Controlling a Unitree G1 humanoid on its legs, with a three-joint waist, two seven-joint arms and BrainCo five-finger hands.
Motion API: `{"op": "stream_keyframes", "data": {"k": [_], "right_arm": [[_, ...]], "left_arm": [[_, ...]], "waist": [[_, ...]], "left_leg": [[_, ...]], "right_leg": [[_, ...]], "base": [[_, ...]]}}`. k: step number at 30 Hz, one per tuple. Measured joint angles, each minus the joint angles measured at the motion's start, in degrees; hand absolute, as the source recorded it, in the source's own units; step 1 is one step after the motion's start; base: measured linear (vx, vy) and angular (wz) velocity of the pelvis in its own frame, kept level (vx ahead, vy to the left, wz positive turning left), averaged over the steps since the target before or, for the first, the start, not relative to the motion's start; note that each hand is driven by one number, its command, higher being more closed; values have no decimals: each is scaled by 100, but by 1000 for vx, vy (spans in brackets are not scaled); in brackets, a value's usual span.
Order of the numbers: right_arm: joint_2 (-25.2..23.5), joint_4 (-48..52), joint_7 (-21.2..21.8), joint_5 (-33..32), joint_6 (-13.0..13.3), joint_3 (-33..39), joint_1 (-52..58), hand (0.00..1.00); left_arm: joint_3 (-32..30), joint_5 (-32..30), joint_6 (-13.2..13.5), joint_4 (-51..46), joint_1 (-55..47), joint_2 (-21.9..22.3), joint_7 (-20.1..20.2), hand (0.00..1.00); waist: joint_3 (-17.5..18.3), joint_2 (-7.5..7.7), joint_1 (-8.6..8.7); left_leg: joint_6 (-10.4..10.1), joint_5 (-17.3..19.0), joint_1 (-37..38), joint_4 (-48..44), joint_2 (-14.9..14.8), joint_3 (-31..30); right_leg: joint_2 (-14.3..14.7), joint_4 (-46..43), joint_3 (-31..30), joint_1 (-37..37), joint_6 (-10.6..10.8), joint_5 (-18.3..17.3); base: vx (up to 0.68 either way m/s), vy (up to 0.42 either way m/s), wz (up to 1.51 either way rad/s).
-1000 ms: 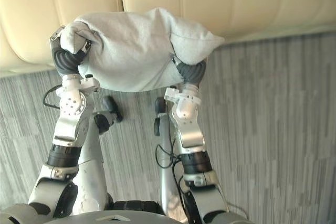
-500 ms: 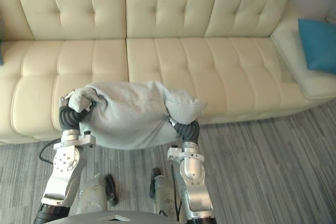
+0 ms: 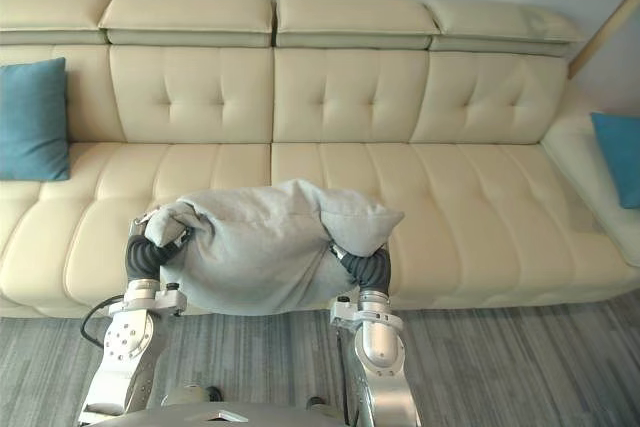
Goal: Pick up cushions and gather them together orderly.
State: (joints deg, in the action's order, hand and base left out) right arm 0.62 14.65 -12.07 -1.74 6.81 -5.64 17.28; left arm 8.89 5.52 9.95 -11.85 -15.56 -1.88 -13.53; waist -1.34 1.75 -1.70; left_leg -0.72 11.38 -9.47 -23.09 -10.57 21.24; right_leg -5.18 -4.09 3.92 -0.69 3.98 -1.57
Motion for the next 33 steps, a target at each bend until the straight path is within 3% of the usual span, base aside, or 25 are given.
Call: {"op": "stream_keyframes", "data": {"k": [4, 5, 8, 11, 12, 13, 14, 15, 17, 19, 20, 21, 23, 26, 30, 33], "right_arm": [[-27, -246, 92, 0, -17, 1, -125, 100], [-20, -590, 109, 0, -18, 7, -273, 100], [10, -1129, 126, -1, -22, 17, -351, 100], [102, -1411, 198, 0, -35, 5, -465, 100], [103, -1487, 220, 0, -36, -4, -537, 100], [131, -1626, 223, -2, -41, -18, -674, 100], [141, -1628, 224, -2, -41, -35, -754, 100], [158, -1628, 227, -2, -41, -39, -805, 100], [239, -1627, 260, -5, -40, -21, -971, 100], [252, -1615, 297, -4, -37, 19, -973, 100], [357, -1615, 301, -5, -38, 23, -953, 100], [543, -1575, 305, -9, -38, 33, -944, 100], [610, -1555, 312, -11, -39, 34, -936, 100], [632, -1271, 313, -14, -47, 76, -698, 100], [680, -393, 315, -19, -42, 153, -187, 100], [668, -240, 306, -18, -40, 224, -126, 100]], "left_arm": [[-34, 0, -5, 110, -217, -94, 61, 100], [-66, 1, -26, 295, -193, -137, 95, 100], [-104, -2, -185, 595, -207, -143, 171, 100], [-167, -2, -256, 664, -182, -133, 174, 100], [-199, -3, -257, 664, -146, -130, 173, 100], [-222, -4, -258, 666, -84, -151, 166, 100], [-260, -3, -258, 667, 24, -150, 149, 100], [-282, -3, -258, 668, 72, -152, 147, 100], [-299, -3, -254, 694, 208, -172, 138, 100], [-277, -5, -253, 726, 237, -235, 142, 100], [-190, -5, -253, 861, 262, -195, 142, 100], [-123, -6, -253, 879, 237, -110, 147, 100], [-103, 1, -253, 875, 246, 2, 153, 100], [-98, 3, -252, 859, 244, 147, 182, 100], [-97, 68, -247, 782, 230, 215, 328, 100], [-99, 65, -246, 663, 205, 313, 403, 100]], "waist": [[91, 159, -45], [108, 204, -12], [11, 260, 80], [-101, 185, 142], [-157, 157, 152], [-253, 56, 220], [-295, 74, 180], [-296, 72, 164], [-369, 22, 235], [-368, 147, 333], [-375, 35, 372], [-360, -233, 363], [-348, -409, 312], [-351, -429, 278], [-368, -427, 218], [-392, -403, 187]], "left_leg": [[-41, 246, 111, 13, 14, 198], [-93, 341, 31, -65, 20, 228], [-2, 538, 78, -219, 199, 23], [115, 581, 61, -377, 195, -97], [194, 585, 77, -358, 197, -136], [250, 589, 83, -294, 191, -244], [263, 599, 103, -234, 188, -269], [263, 599, 104, -187, 189, -291], [193, 609, 187, -15, 234, -440], [-27, 637, 359, 96, 466, -633], [-172, 724, 460, 73, 437, -850], [-278, 789, 464, 72, 242, -955], [-488, 601, 482, 26, 16, -1087], [-487, 427, 348, -544, -255, -1190], [-204, -411, -350, -2533, -708, -846], [-80, 206, -633, -2261, -706, -681]], "right_leg": [[36, 93, -514, -150, 29, -16], [45, -26, -612, -313, 39, -112], [-56, -1027, -696, -681, 80, -589], [-99, -2141, -435, -1134, 26, -534], [-113, -2476, -358, -1303, -100, -469], [-78, -2312, -269, -1379, -234, -728], [-16, -2138, -201, -1532, -243, -786], [34, -1988, -145, -1652, -225, -761], [145, -1154, -164, -1810, -116, -353], [52, -729, -227, -1794, -83, 211], [73, -971, -192, -1738, -121, 419], [204, -1178, -6, -1773, -211, 169], [390, -1383, 201, -1745, -330, -42], [538, -1312, 461, -1456, -489, -145], [496, -972, 532, -712, -523, -430], [374, -717, 541, -491, -516, -431]], "base": [[-85, 45, -59], [-88, 18, -47], [-61, 52, -13], [-4, 40, 13], [-8, 19, 19], [21, -19, 23], [44, -47, 22], [79, -87, 18], [115, -115, 42], [207, -175, 65], [346, -195, 55], [440, -216, 49], [423, -180, 19], [345, -157, 17], [251, -53, 10], [180, 90, 9]]}}
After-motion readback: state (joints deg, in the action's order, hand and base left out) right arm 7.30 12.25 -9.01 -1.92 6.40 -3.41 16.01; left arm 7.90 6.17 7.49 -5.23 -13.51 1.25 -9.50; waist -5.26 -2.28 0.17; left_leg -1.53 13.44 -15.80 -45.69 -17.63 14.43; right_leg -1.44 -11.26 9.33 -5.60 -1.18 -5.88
